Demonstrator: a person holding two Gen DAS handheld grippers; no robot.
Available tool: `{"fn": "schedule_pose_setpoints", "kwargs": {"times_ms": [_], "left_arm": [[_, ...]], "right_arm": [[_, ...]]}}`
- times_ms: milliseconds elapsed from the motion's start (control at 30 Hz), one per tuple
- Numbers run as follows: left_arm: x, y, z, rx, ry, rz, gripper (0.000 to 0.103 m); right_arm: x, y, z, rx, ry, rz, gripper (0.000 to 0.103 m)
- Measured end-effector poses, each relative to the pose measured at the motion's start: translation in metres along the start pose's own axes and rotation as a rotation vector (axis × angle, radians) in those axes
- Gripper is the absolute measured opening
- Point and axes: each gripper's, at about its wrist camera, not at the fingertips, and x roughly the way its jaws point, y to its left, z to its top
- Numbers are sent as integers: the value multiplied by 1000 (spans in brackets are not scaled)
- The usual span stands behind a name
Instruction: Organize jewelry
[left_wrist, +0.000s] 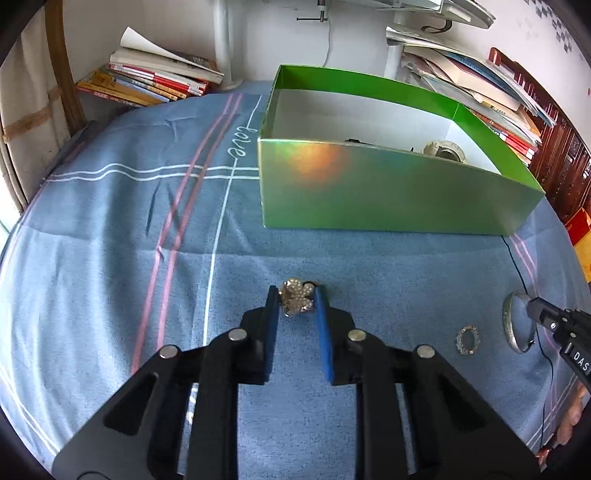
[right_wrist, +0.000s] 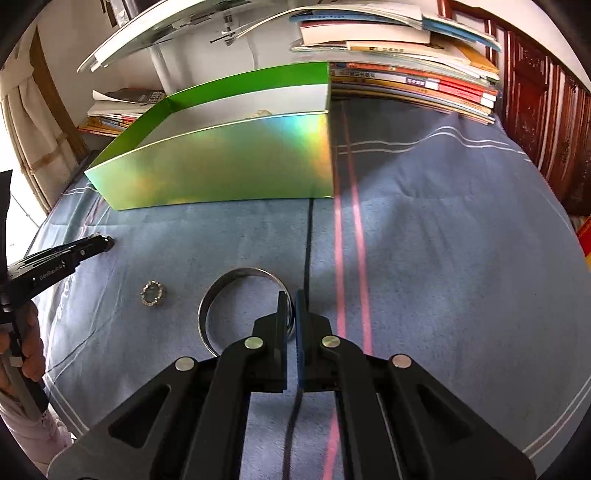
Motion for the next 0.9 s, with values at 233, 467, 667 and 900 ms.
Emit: {"fn": "schedule_pose_setpoints", "kwargs": {"times_ms": [233, 467, 667, 900], "left_arm": [[-32, -8, -8, 24, -48, -41, 20], [-43, -29, -34, 87, -12, -107, 20], [-37, -41, -44, 105, 10, -115, 23], [-39, -33, -48, 81, 2, -101, 47]], "right_arm": [[-14, -4, -8, 10, -22, -9, 4], [-11, -9, -12, 25, -8, -14, 4], [-9, -7, -7, 36, -19, -20, 6], [-15, 23, -2, -6, -46, 43, 50]]}}
